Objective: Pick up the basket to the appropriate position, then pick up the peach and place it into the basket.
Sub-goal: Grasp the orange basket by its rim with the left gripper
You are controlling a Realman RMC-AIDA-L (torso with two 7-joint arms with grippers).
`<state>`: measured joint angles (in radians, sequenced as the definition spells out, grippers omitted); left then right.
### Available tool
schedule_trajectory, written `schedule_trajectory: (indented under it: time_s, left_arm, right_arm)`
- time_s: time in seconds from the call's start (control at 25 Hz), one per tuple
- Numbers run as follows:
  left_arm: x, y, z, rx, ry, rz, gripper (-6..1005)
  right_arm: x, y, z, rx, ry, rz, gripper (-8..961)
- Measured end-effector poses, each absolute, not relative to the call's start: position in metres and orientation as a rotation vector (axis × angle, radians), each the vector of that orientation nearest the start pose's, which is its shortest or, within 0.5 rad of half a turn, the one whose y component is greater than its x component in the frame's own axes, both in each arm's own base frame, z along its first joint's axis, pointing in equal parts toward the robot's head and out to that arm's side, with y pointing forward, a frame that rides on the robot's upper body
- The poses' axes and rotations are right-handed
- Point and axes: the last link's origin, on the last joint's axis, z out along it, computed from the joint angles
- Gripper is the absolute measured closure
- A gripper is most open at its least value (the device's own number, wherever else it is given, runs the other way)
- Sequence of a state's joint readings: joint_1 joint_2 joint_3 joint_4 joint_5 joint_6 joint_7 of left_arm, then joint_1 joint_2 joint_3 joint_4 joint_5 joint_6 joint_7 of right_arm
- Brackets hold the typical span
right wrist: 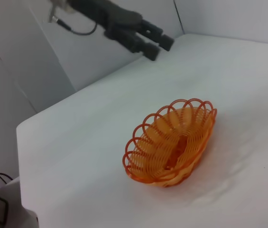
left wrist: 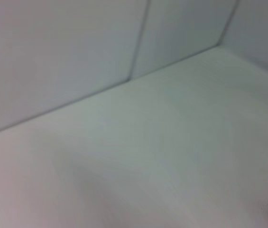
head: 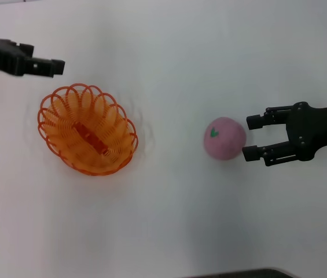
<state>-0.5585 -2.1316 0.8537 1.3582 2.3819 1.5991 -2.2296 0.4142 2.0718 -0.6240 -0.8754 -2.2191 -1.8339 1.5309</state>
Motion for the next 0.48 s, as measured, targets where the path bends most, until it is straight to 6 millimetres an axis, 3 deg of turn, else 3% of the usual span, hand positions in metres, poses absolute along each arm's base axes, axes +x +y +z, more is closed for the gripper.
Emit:
schedule_trajectory:
  time_s: [0.28, 0.48]
  left_arm:
    - [-0.173, 0.388, 0.040, -2.481, -0.986, 0.196, 156]
    - [-0.171, 0.395, 0.016, -2.446, -0.968, 0.400, 172]
  right_arm:
    - [0.287, 0.279, 0.033, -2.893, 0.791, 0.517, 95]
    - [0.286, 0.279, 0.032, -2.899, 0.784, 0.520, 96]
